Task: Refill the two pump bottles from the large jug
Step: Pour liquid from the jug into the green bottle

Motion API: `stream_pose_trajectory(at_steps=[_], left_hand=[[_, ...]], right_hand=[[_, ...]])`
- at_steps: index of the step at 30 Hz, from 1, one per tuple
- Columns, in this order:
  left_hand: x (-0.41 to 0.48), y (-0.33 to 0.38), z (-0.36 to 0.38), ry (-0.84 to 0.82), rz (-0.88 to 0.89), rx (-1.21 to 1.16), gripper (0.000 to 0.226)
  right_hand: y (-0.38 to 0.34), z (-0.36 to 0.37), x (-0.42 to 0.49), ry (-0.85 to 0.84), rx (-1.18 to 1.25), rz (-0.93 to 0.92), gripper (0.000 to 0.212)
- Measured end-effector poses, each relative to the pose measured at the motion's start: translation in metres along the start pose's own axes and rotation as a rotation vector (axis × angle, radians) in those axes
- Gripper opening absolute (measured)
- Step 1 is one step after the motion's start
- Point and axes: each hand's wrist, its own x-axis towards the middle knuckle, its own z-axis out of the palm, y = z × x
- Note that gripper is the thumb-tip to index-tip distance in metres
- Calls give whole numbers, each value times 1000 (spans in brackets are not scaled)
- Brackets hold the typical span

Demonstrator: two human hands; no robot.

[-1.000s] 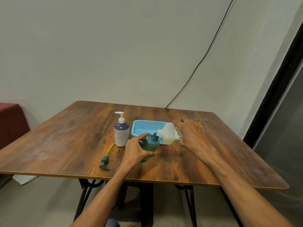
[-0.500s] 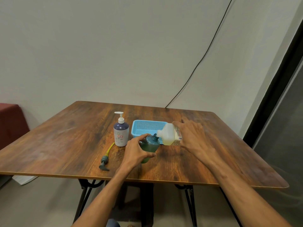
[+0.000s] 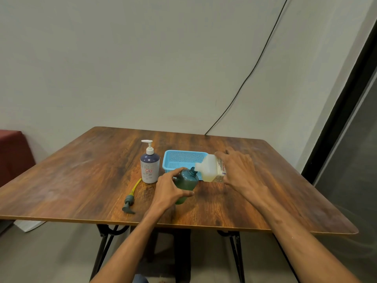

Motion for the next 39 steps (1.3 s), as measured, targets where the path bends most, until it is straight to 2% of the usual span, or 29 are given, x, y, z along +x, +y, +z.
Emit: stream_pose_trajectory(at_steps=[13,16,26,30,39], left_hand=[[-2,4,-5,44,-56,-116,85],[-2,4,-6,69,-74,-187,84],[2,-12,-4,138,-177,-297,92],[0,-18,1,155,-201,-291,93],[-3,-28,8,160,-203,-280,95]], right_hand=[[5,34,-5,84,208,63,79],[7,48,-9,129,338,116,86],[16,89,-19,262,772,439,81],[14,106,-26,276,854,516,84],[5,120,-39,354,959,555,83]])
